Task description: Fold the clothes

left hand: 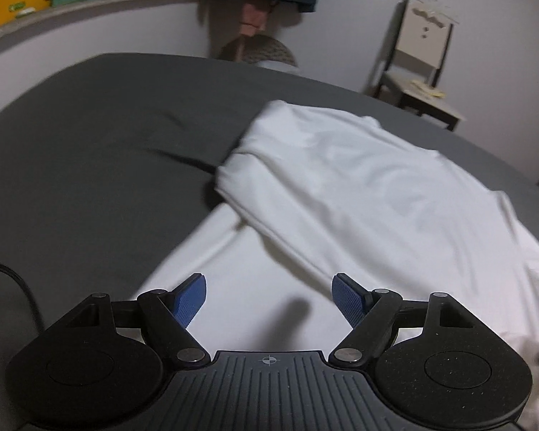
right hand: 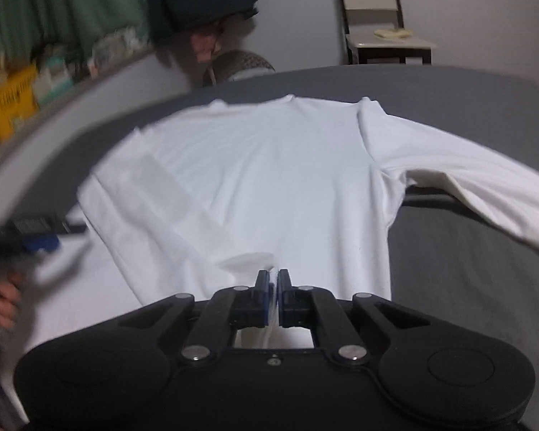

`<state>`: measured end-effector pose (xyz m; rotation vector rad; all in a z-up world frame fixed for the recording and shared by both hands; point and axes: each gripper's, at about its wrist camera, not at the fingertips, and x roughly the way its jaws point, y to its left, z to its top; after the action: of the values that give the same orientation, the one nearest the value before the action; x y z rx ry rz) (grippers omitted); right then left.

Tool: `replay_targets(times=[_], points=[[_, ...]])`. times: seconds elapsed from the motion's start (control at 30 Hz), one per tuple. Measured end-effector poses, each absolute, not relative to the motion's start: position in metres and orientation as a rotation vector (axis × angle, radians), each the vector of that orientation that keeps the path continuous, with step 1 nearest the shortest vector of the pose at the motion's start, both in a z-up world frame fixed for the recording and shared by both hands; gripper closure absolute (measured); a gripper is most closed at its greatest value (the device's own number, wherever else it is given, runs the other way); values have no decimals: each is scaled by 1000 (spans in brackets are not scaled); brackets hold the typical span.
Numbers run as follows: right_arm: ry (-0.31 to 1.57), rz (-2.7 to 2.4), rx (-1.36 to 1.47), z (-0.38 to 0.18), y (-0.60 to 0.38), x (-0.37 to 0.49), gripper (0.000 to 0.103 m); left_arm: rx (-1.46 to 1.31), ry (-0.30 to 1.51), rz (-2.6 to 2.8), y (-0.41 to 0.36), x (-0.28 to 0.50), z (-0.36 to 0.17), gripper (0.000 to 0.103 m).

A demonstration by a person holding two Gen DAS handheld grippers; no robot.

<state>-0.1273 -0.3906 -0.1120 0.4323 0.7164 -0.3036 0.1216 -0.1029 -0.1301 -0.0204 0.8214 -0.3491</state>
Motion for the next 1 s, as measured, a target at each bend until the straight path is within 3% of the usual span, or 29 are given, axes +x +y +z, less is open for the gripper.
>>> replay_targets(times=[0.13,0.37,0.43,0.47,0.57,0.63,1.0], points=[[646,-331,591,-106,-420,-153,99,52,814,-285,-98,121,-129,25],[753,-386,721,-128,-439,-158,94,73,797,-267,-91,120,-123,25],[755,-400,694,-127,-436,-156,71,82,762,-329,-96,116,-118,25],[754,-411,681,-128,-434,-157,69,111,730,-364,-100,113,-116,25],[759,-397,685,-131,-436,-154,72,244,619,-464,-115,102,-113,25],[755,-371,689,-131,-437,-152,99,336,563,-520,-124,98,-115,25],[320,-215,931,-85,-473,-200,99,425,562,-714,-139,113,-138,25]])
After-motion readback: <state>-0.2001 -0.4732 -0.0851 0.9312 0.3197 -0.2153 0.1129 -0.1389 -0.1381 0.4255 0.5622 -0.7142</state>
